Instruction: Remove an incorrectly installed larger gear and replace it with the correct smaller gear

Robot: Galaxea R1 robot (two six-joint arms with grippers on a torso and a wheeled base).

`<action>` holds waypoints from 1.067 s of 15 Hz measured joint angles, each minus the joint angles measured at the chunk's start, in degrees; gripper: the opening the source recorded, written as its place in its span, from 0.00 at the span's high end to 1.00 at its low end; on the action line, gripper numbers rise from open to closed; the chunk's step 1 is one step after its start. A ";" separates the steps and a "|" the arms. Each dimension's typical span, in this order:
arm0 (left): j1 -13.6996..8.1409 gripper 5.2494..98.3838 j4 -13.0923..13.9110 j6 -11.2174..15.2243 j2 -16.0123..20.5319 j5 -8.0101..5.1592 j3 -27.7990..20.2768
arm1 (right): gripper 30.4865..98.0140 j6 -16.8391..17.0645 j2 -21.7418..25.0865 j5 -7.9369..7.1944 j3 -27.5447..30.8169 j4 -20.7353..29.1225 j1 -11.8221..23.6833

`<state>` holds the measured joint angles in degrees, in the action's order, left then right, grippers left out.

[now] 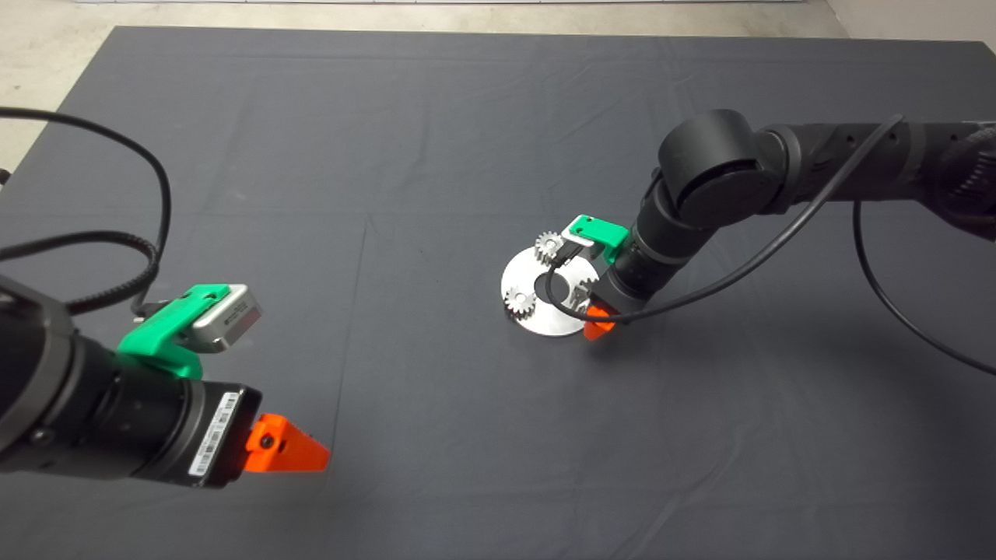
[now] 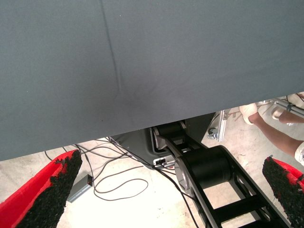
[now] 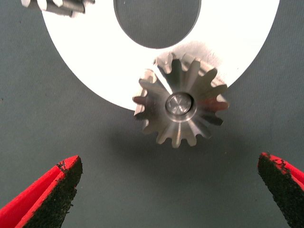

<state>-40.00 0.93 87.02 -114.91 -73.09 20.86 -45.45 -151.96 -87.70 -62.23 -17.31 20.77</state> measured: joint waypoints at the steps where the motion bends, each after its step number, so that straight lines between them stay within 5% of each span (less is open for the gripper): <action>1: 0.00 0.00 0.00 0.00 -0.02 0.02 0.00 | 0.01 0.00 -0.26 0.05 -0.11 -0.73 -0.07; 16: 0.00 0.00 0.00 0.05 0.00 -0.02 0.00 | 0.01 0.24 -3.21 0.07 -5.13 -2.87 -1.70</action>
<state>-40.00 0.93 87.07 -114.91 -73.12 20.86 -45.20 -155.16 -87.63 -67.37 -20.18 19.07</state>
